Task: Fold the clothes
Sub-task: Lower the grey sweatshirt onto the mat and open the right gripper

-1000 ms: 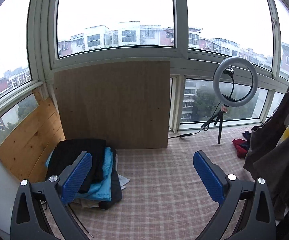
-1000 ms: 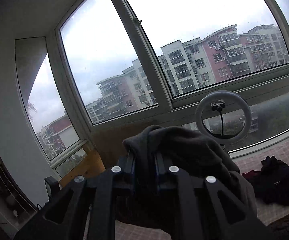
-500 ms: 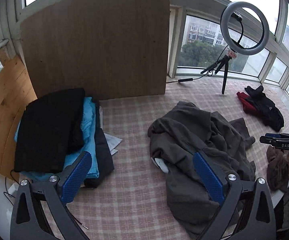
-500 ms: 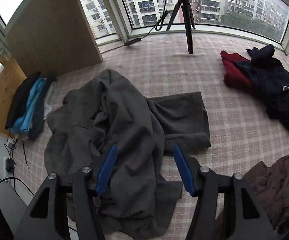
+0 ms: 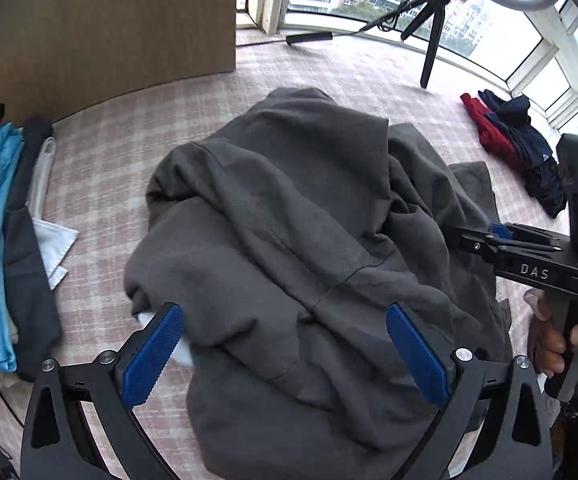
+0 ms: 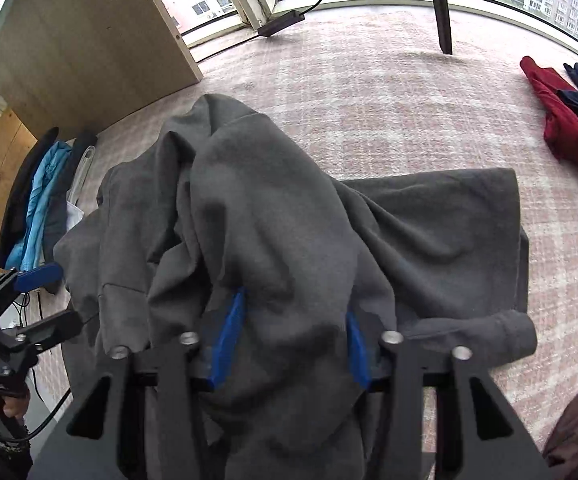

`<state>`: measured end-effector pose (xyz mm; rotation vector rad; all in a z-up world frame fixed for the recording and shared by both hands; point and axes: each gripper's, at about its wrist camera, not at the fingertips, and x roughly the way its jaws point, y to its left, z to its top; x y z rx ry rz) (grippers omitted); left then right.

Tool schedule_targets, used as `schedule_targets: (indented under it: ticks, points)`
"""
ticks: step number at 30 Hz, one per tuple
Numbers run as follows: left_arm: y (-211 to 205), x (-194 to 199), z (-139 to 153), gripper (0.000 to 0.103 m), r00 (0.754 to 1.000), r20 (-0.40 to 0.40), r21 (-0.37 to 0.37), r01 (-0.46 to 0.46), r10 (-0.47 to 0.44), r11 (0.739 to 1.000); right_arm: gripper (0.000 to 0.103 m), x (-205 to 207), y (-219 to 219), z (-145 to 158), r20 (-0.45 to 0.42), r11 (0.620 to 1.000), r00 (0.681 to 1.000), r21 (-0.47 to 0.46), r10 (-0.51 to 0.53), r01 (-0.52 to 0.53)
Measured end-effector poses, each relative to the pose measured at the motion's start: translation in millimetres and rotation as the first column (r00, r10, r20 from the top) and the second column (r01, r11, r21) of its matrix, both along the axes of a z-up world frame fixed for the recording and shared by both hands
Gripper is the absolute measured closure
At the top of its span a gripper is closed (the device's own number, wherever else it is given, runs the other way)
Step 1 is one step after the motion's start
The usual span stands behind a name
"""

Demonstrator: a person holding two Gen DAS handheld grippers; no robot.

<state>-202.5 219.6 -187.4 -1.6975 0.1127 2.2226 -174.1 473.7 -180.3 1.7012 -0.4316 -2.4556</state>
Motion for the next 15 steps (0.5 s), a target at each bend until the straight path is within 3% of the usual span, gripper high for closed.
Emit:
schedule_targets:
  ticks: [1,2,3,4,6,8,12,15]
  points:
    - [5,-2,-7,0.011,1.0,0.012,-0.006,0.0,0.0,1.0,0.094,5,5,6,-0.015,1.0,1.0,-0.008,-0.004,0.004]
    - [4,-2,-10,0.042,1.0,0.025,0.003,-0.008,0.008,1.0,0.095,10,10,12,-0.029,1.0,1.0,-0.016,-0.008,0.008]
    - [4,-3,-13,0.065,0.999,0.037,0.012,-0.016,0.016,1.0,0.096,14,15,18,-0.044,1.0,0.999,-0.025,-0.012,0.011]
    - [4,-3,-17,0.098,0.999,0.049,0.021,-0.024,0.023,0.999,0.096,19,20,24,-0.059,0.999,0.998,-0.033,-0.017,0.015]
    - [-10,-3,-11,0.097,0.997,0.059,0.105,-0.06,0.054,0.993,0.097,29,30,37,-0.088,0.999,0.996,-0.05,-0.026,0.021]
    - [-34,5,14,0.097,0.997,0.021,0.155,-0.072,0.07,0.985,0.097,38,40,49,-0.117,0.997,0.993,-0.067,-0.035,0.027]
    - [-96,36,76,0.097,0.988,-0.116,0.166,-0.083,0.103,0.983,0.097,75,61,80,-0.134,0.993,0.99,-0.121,-0.033,0.017]
    - [-155,65,97,0.097,0.977,-0.143,0.12,-0.143,0.159,0.982,0.09,99,47,84,-0.042,0.978,0.989,-0.149,0.143,-0.148]
